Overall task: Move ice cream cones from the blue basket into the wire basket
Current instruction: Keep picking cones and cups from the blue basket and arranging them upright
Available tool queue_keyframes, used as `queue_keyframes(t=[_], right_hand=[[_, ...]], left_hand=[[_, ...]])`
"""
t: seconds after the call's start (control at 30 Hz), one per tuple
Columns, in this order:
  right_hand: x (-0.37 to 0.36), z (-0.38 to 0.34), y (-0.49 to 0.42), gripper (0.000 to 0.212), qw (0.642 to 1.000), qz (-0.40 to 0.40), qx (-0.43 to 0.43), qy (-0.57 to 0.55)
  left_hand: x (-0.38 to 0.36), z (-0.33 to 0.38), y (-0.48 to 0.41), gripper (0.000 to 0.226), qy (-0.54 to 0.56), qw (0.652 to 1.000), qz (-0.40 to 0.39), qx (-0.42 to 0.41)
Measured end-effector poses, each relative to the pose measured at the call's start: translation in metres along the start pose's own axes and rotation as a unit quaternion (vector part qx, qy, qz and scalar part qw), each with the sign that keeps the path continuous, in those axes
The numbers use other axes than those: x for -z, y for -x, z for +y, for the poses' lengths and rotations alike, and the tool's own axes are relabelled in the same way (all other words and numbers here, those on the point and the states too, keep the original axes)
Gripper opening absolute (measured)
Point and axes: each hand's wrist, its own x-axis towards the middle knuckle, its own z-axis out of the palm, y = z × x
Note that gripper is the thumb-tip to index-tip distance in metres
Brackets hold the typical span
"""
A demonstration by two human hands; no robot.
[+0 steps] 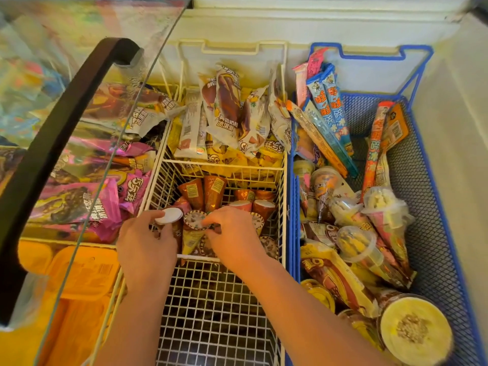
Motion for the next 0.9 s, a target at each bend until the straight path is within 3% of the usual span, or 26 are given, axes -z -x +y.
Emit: queue_keyframes(t=[0.07, 0.23, 0.37, 0.5, 0.6, 0.7, 0.77, 0.8, 0.83, 0.9], right_hand=[[0.012, 0.0, 0.005, 0.019, 0.999, 0.045, -0.003, -0.016], [0.059, 0.006, 0.024, 0.009, 0.981, 0.171, -0.02, -0.09], [0.107, 0.038, 0.051, 0.05, 0.964, 0.248, -0.085, -0.052], [0.153, 0.083, 0.083, 0.067, 0.925, 0.306, -0.214, -0.067], [0.173, 0.111, 0.105, 0.073, 0.897, 0.338, -0.273, -0.082], [0.187, 0.136, 0.126, 0.062, 0.891, 0.355, -0.275, -0.061], [0.195, 0.149, 0.132, 0.036, 0.908, 0.33, -0.258, -0.012], [0.197, 0.154, 0.134, 0.013, 0.916, 0.302, -0.264, 0.007], [0.199, 0.159, 0.134, 0.026, 0.922, 0.269, -0.278, 0.015], [0.198, 0.168, 0.132, 0.075, 0.938, 0.183, -0.293, -0.012]], left_hand=[[-0.002, 0.011, 0.006, 0.017, 0.018, 0.999, 0.039, -0.03], [-0.005, 0.075, 0.048, 0.064, 0.13, 0.985, 0.001, -0.117], [-0.028, 0.117, 0.094, 0.06, 0.245, 0.953, -0.119, -0.131], [-0.054, 0.149, 0.139, 0.047, 0.236, 0.935, -0.217, -0.151], [-0.073, 0.156, 0.167, 0.036, 0.208, 0.929, -0.289, -0.102], [-0.092, 0.143, 0.188, 0.019, 0.182, 0.926, -0.328, -0.035], [-0.1, 0.135, 0.196, 0.016, 0.161, 0.92, -0.354, 0.045], [-0.104, 0.134, 0.197, 0.031, 0.153, 0.914, -0.365, 0.09], [-0.108, 0.134, 0.199, 0.048, 0.152, 0.901, -0.383, 0.134], [-0.115, 0.133, 0.201, 0.065, 0.175, 0.873, -0.402, 0.215]])
